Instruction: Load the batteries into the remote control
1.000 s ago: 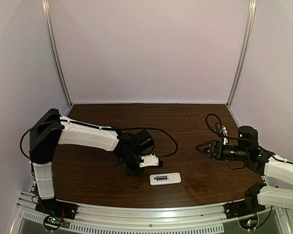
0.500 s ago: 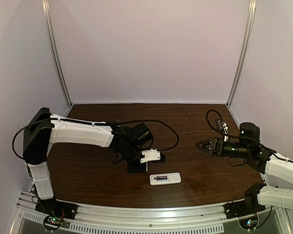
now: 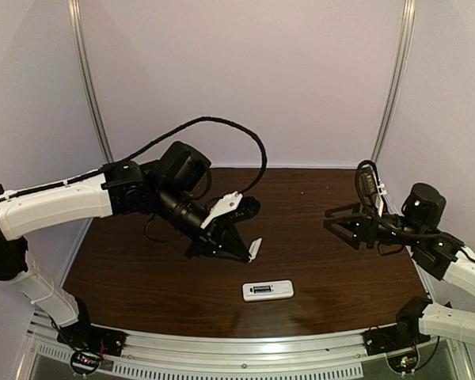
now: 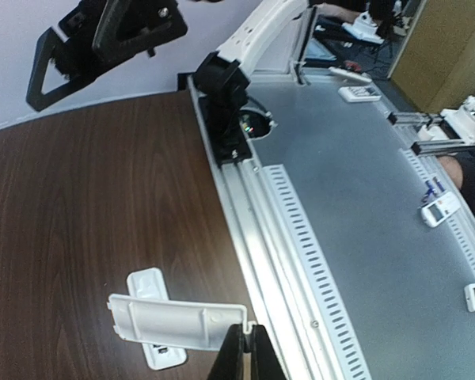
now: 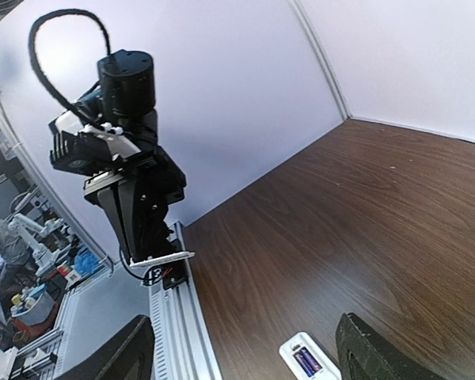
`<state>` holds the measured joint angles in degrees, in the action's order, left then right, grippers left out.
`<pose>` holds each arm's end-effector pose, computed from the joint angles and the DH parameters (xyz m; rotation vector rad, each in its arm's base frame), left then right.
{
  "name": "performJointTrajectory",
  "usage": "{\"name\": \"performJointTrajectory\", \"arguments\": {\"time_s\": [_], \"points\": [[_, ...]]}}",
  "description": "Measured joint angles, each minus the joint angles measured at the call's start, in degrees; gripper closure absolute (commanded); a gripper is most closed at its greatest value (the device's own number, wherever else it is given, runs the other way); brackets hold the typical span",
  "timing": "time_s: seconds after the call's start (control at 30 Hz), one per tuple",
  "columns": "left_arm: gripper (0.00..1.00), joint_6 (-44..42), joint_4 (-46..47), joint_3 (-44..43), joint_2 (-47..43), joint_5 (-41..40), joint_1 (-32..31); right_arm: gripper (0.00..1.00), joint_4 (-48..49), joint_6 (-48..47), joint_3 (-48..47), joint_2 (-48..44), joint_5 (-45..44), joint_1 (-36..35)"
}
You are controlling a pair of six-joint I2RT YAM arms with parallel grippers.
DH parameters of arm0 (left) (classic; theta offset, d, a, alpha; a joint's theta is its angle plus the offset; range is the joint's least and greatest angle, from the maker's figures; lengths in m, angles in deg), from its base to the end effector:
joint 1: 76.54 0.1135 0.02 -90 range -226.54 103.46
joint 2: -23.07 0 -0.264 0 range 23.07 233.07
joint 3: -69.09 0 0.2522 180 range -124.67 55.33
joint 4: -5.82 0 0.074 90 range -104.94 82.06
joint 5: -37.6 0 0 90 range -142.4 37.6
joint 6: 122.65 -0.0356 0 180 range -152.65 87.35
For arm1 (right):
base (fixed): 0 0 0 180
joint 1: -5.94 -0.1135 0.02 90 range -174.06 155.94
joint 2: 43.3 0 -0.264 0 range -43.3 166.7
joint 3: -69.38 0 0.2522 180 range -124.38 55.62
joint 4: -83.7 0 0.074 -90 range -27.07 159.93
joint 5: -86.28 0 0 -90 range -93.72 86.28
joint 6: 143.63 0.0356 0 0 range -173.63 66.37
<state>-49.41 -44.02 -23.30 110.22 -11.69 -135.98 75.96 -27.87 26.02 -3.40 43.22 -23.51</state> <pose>0.1478 -0.2959 0.3293 1.7680 1.6532 -1.1906 0.1328 0.1049 0.2907 -0.7337 1.6644 1.3746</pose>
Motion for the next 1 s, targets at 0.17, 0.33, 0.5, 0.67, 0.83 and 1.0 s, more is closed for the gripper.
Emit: {"name": "performJointTrajectory", "arguments": {"time_s": [0.17,0.33,0.5,0.67,0.83,1.0], "points": [[1.00,0.81,0.07,0.00,-2.51,11.52,0.00,0.23,2.08,-2.67,-2.80,1.64,2.14,-6.75],[1.00,1.90,0.72,-0.02,-3.98,19.98,-0.15,0.28,3.37,-6.10,-6.71,7.17,2.71,-16.17],[1.00,2.56,1.40,0.00,-3.96,24.96,-1.07,0.36,1.11,-11.72,-13.46,12.79,1.42,-25.20],[1.00,2.62,1.49,-0.02,-3.87,27.69,-1.66,0.39,-3.93,-18.58,-20.90,16.37,-1.68,-33.57],[1.00,2.58,1.53,-0.02,-3.32,29.68,-2.29,0.39,-7.13,-22.62,-22.95,18.14,-4.22,-37.88],[1.00,2.49,1.53,-0.04,-2.49,30.95,-3.19,0.41,-9.81,-25.88,-23.78,20.63,-6.97,-39.50]]}}
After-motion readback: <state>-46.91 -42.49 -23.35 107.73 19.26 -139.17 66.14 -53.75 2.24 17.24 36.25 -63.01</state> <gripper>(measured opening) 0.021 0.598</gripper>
